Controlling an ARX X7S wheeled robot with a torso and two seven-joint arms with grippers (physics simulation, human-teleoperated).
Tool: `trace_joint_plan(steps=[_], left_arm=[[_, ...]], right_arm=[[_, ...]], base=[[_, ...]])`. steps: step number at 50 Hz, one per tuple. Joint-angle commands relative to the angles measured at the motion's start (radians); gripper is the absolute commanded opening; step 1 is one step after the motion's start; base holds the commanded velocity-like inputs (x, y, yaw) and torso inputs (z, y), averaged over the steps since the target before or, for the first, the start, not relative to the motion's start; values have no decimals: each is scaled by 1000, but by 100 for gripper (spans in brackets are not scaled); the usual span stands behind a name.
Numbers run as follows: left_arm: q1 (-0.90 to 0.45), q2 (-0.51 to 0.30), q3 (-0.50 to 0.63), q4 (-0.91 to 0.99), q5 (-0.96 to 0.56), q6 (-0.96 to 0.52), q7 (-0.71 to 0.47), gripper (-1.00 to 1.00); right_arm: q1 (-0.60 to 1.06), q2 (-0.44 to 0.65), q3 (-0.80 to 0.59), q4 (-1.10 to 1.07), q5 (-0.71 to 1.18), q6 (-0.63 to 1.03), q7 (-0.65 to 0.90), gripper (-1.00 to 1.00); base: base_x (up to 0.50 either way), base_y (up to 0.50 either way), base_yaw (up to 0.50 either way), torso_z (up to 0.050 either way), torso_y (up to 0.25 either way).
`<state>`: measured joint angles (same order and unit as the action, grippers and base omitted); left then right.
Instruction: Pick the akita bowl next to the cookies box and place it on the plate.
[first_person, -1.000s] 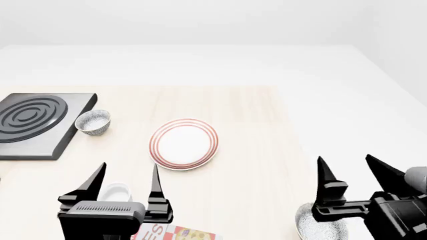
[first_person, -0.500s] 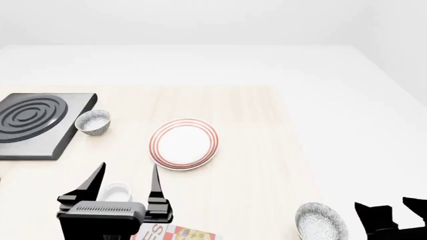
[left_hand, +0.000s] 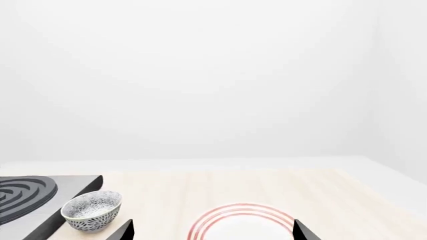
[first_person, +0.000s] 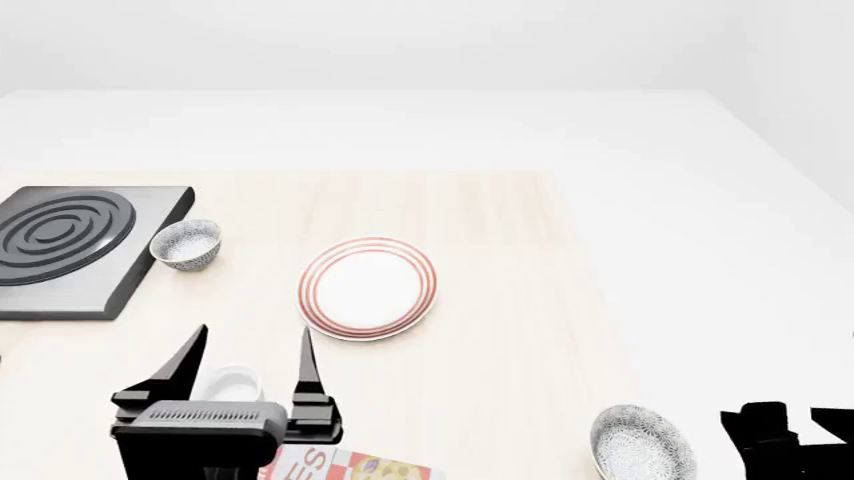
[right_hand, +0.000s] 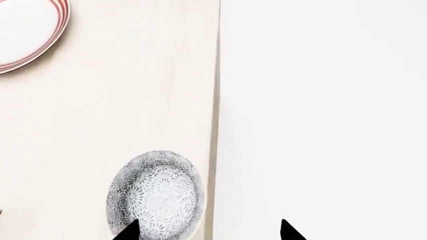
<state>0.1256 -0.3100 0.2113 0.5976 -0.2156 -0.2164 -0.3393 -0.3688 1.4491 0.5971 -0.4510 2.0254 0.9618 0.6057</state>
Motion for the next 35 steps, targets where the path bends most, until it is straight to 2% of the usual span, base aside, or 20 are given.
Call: trace_joint_plan(steps=[1, 9, 18, 19, 20, 21, 23, 35], left_arm=[[0, -5, -1, 2, -3, 2, -6, 100], [-1, -8, -1, 0, -5, 5, -9, 100], [-3, -10, 1, -8, -4, 12, -11, 100], [-4, -9, 4, -12, -2, 14, -11, 100], [-4, -10, 5, -12, 0, 14, -11, 100], [-3, -10, 5, -11, -1, 15, -11, 100], [-3, -11, 4, -11, -2, 16, -12, 100], [-1, -17, 7, 0, -4, 11, -19, 100]], right_arm=[[-43, 64, -170, 34, -115, -181, -118, 100], [-103, 120, -279, 44, -166, -333, -185, 100], [-128, 121, -330, 38, -214, -390, -219, 100], [22, -29, -480, 65, -276, -240, -175, 100], [172, -129, -630, 102, -284, -90, -145, 100], [322, -152, -752, 115, -295, -23, -140, 100], [606, -168, -767, 126, -307, -11, -138, 100], [631, -217, -808, 143, -353, 8, -149, 100]], base=[[0, 0, 0, 0, 0], [0, 0, 0, 0, 0], [0, 0, 0, 0, 0], [0, 0, 0, 0, 0], [0, 0, 0, 0, 0], [0, 0, 0, 0, 0], [0, 0, 0, 0, 0], [0, 0, 0, 0, 0]])
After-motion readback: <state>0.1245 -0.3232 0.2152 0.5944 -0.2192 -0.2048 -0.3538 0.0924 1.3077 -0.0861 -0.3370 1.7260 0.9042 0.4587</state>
